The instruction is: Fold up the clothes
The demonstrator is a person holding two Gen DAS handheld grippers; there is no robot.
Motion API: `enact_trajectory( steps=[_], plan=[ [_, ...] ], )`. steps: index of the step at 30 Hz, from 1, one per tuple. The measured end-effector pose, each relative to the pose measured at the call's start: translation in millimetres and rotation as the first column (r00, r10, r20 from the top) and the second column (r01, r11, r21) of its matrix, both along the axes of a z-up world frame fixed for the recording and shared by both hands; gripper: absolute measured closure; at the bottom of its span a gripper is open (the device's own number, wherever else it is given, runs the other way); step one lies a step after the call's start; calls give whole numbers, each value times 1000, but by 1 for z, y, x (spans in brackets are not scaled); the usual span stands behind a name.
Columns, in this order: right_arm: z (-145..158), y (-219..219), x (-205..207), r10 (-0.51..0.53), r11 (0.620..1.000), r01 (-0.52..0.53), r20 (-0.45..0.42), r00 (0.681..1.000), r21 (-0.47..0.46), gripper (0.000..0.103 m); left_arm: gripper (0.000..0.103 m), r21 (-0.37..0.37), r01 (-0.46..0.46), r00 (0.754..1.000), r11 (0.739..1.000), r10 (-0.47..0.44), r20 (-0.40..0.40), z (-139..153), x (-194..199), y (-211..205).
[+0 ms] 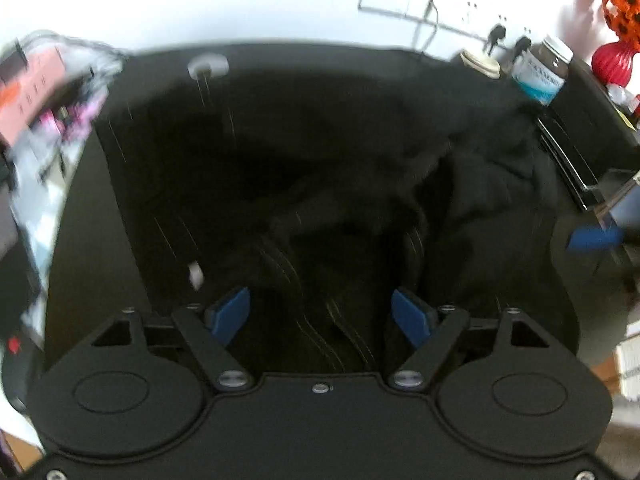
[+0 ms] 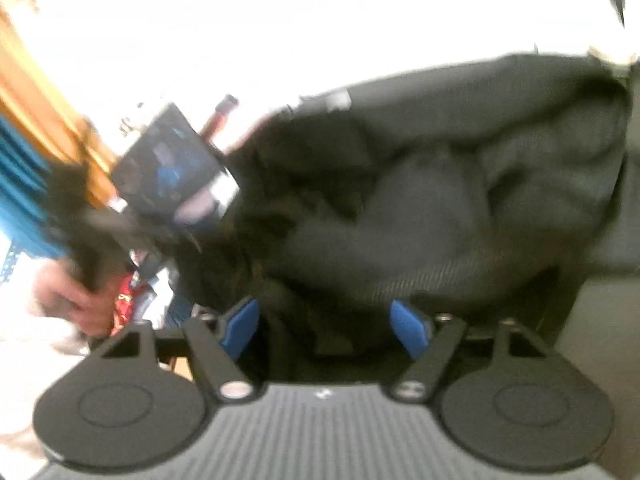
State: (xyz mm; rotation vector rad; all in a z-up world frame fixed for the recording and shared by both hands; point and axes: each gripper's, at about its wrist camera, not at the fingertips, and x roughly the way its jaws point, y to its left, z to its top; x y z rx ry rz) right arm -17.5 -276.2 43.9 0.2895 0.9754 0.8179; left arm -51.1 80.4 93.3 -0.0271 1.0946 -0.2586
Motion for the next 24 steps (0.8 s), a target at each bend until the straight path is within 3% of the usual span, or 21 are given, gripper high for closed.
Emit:
enact_trajectory(
  steps=[2,5,6,9,13,19,24],
  plan=[
    [15,-19,7,-59,997,57,38,998,51,30,22,4,10,1000,1000,-9,-29,-8,-5,-2],
    [12,-30,31,-209,975,204,52,977,94,30,21,40,20,997,999,-18,-70,-21,-12,-8],
    [6,-29,41,-267,962,263,40,963,76,30,20,48,26,997,998,-23,-74,-23,-13,-8],
    [-25,-13,70,-365,931,364,-20,931,-29,46,15,64,33,996,997,-28,-84,-28,-14,-6],
    [-67,21,85,-328,942,313,-126,936,-123,61,19,67,2,996,998,5,-91,-30,-11,7],
    [-77,54,55,-192,981,189,-204,960,-34,64,23,111,-133,987,985,141,-72,-33,-6,43],
    [-92,78,35,-72,996,86,-296,953,36,64,24,193,-272,957,943,285,-47,-37,7,72]
  ],
)
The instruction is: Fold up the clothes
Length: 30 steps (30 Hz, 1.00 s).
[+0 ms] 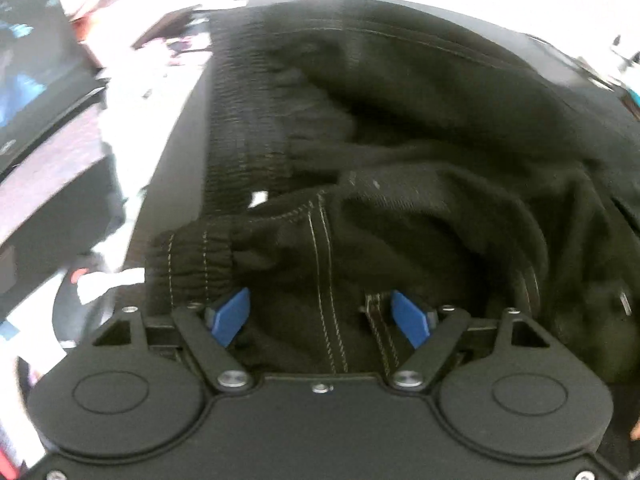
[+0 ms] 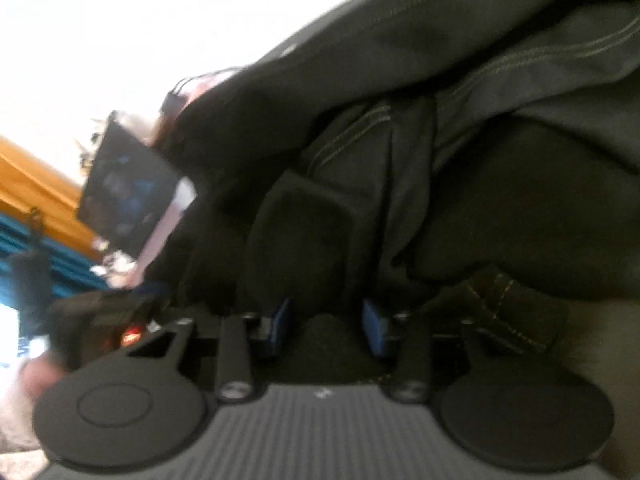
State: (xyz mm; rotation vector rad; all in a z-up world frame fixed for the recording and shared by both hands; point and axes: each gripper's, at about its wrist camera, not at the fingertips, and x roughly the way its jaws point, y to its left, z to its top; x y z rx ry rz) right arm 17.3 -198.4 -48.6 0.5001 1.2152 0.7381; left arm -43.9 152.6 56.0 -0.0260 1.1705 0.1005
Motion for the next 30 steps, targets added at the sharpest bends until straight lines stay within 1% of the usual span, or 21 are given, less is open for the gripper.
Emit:
enact_trajectory(
  steps=[2,3,6,7,8,10,11,12,13,15,16,18,19,20,21,22,23,25,27,28,30],
  plan=[
    [-2,9,-5,42,999,-42,-16,999,20,64,24,28,-49,999,998,49,3,3,7,5],
    [-1,11,-6,62,998,-62,-9,998,16,64,24,31,-78,997,996,78,9,6,12,8],
    [2,17,-11,113,994,-113,16,994,2,64,26,16,-159,983,987,157,99,35,9,4],
    [12,15,-16,92,996,-92,48,995,2,64,26,34,-173,972,984,165,166,49,6,-2],
    [22,10,-20,65,998,-66,85,994,10,64,24,49,-166,960,985,150,237,63,2,-11],
    [43,-21,-28,-44,996,29,182,982,85,64,21,48,-79,943,996,59,327,84,-2,-37],
    [50,-39,-30,-110,991,91,209,972,100,63,19,39,-15,940,999,1,341,89,-1,-50],
    [56,-56,-32,-172,984,157,225,959,82,63,17,36,65,939,997,-74,336,90,1,-68],
    [58,-71,-33,-229,973,227,242,943,35,63,17,43,128,937,991,-135,322,87,4,-84],
    [59,-101,-34,-323,933,354,278,905,-69,63,17,89,238,925,967,-254,283,73,8,-119],
    [57,-113,-35,-359,904,409,296,885,-124,61,17,112,279,917,954,-299,265,63,9,-133],
    [50,-110,-36,-388,859,466,322,863,-213,43,18,143,350,901,926,-374,219,45,8,-161],
    [49,-106,-39,-372,847,470,355,858,-248,24,18,154,381,893,912,-406,192,38,7,-175],
    [48,-102,-41,-351,836,472,389,852,-279,18,18,164,397,891,903,-422,168,29,7,-179],
    [49,-97,-45,-318,833,466,432,844,-299,18,18,175,413,888,894,-438,143,21,8,-184],
    [48,-92,-48,-285,830,459,467,837,-317,18,18,183,415,890,891,-439,119,15,9,-185],
    [45,-88,-49,-261,835,443,473,841,-326,18,18,186,410,898,893,-431,92,8,10,-184],
    [37,-81,-45,-232,847,406,448,863,-344,18,16,162,375,921,913,-387,48,0,10,-177],
    [28,-74,-44,-219,844,390,428,877,-367,17,16,99,329,943,939,-333,27,-2,11,-164],
    [24,-74,-44,-210,843,383,424,881,-378,17,15,76,313,949,947,-315,22,-3,11,-159],
    [24,-71,-49,-174,847,362,441,881,-389,15,13,57,299,954,953,-300,13,-6,7,-153]
  ],
)
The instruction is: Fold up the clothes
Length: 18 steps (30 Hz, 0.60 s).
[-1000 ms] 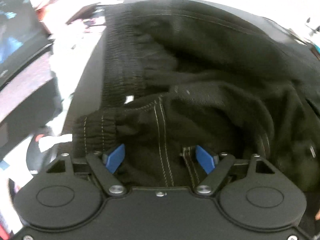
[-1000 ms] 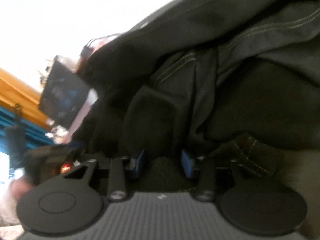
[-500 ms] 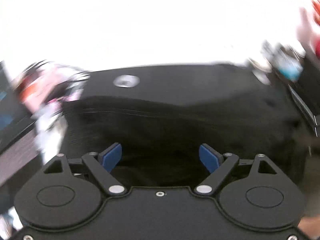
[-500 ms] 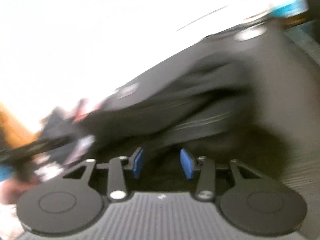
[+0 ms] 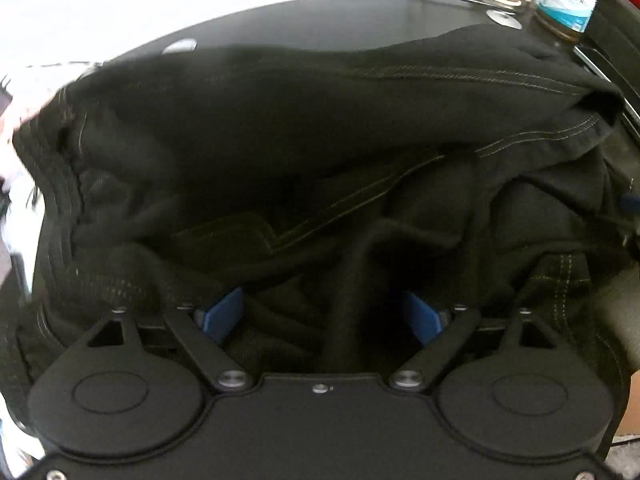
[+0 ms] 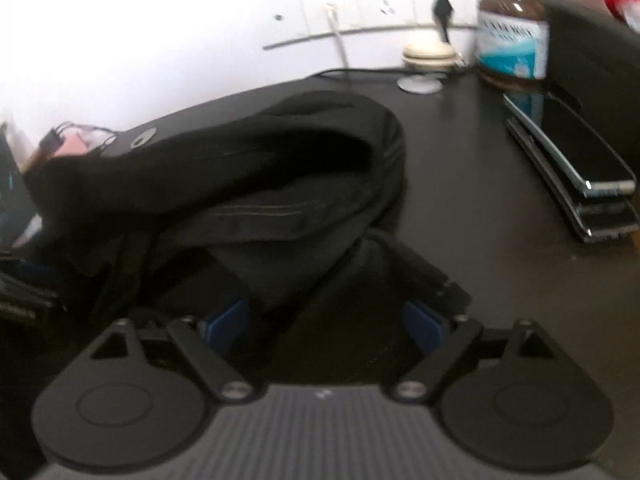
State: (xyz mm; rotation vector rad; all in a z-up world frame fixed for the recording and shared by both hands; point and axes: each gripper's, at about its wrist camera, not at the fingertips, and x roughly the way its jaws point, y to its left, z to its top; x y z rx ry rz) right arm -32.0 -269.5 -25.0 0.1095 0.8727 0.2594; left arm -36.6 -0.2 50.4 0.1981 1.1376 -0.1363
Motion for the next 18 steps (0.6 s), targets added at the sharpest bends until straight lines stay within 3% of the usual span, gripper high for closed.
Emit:
enact_trajectory(
  steps=[2,7,10,15,18],
  plan=[
    [-2,5,-3,37,999,-37,2,999,-17,10,8,3,-4,1000,1000,4,-5,-3,-3,2],
    [-12,19,-7,82,991,-79,19,996,-104,8,0,-20,-21,999,1000,21,-26,-8,-7,8],
    [-15,24,-5,88,989,-86,17,996,-124,7,0,-51,-29,999,998,28,-32,-7,-8,14],
    [-21,35,-4,115,975,-108,27,993,-196,6,0,-48,-14,1000,999,14,-2,-5,-17,10],
    [-21,35,1,109,976,-104,12,994,-193,3,0,-44,-1,1000,999,1,9,-7,-13,12]
  ],
)
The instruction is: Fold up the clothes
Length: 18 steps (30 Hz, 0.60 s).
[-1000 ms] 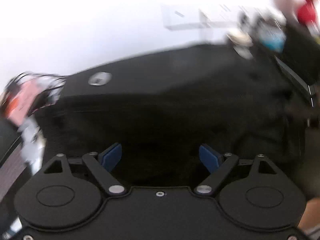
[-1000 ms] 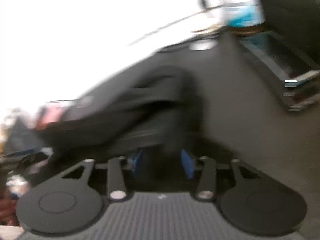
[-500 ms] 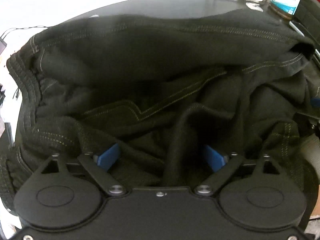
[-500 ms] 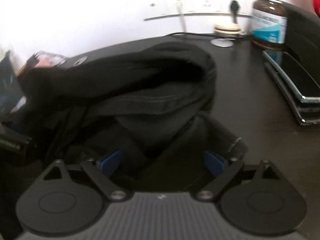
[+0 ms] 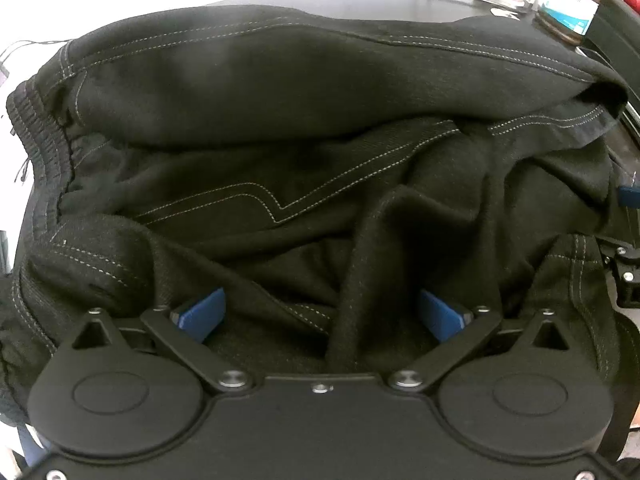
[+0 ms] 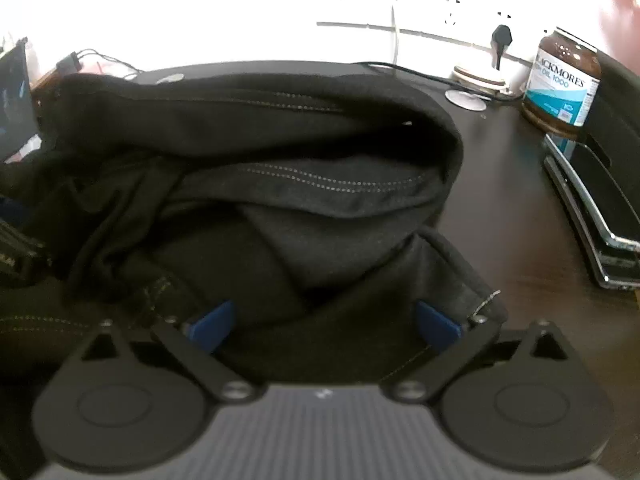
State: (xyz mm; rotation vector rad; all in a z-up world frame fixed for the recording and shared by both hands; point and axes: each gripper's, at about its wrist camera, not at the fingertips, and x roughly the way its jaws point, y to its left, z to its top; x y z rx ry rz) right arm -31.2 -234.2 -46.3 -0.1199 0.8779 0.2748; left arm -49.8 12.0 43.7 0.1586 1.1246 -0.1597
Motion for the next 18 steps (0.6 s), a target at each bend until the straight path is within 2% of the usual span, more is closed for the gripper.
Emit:
enact_trajectory(
  steps=[5,12,18],
  plan=[
    [0,2,6,4,1000,-4,-28,1000,-14,1,0,3,20,1000,1000,-20,18,2,-5,2],
    [5,5,20,3,999,-8,-117,993,-43,1,0,7,43,998,999,-43,40,7,-15,1],
    [5,5,19,-5,999,-1,-132,991,-48,1,0,11,32,999,999,-33,24,4,-20,-3]
  ],
)
